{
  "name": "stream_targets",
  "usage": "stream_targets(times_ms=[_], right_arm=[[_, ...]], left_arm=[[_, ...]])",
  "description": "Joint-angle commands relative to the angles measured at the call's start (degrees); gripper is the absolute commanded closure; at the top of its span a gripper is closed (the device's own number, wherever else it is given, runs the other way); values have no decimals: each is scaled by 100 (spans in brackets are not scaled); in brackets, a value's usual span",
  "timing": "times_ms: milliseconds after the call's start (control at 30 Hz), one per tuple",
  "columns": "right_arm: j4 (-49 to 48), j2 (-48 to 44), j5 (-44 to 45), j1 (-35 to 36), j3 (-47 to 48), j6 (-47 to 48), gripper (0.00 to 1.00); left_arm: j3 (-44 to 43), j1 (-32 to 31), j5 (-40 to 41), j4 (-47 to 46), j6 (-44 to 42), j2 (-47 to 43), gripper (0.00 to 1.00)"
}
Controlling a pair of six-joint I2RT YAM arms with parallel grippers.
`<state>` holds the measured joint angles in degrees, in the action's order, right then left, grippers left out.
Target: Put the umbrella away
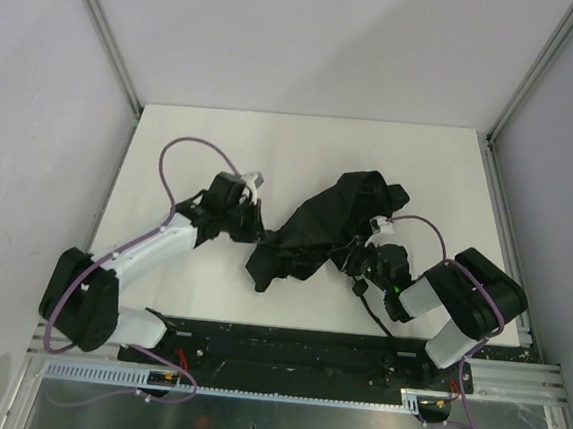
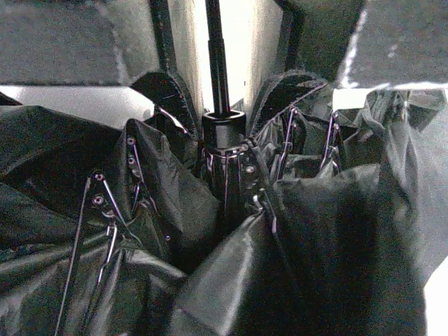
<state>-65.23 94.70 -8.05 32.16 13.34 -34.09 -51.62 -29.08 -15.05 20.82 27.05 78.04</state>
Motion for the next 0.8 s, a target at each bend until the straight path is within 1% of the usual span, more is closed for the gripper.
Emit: stream_targets(times_ms=[0,33,67,133,200,233,367,467,567,633,767], right_arm=[[939,-478,151,138,344,174,100],[1472,-623,223,192,454,262,100],[1994,-832,382,255,579,350,97],[2991,-1149,572,363,832,583,89],[3909,-1334,578,386,1073,786,81],[4188,-1411,498,360,1126,884,77],[5079,-1710,-29,176,1299,1366,52],[5836,-2048,-370,18,1574,1663,36],[6736,-2474,-471,-57,2014,1738,22],[7165,-2696,-560,-62,2263,1767,15],[7887,-2800,-746,36,2839,1963,8]], left_arm=[[623,-26,146,-115,276,-762,100],[734,-62,105,-193,381,-825,100],[834,-102,93,-272,464,-869,100],[1008,-178,97,-443,590,-931,100],[1139,-230,83,-606,666,-918,100],[1190,-256,73,-659,681,-894,100],[1317,-316,80,-830,725,-765,100],[1406,-323,115,-939,754,-699,100],[1413,-337,60,-996,762,-670,100],[1396,-364,23,-1048,790,-633,100],[1355,-440,12,-1092,834,-589,100]])
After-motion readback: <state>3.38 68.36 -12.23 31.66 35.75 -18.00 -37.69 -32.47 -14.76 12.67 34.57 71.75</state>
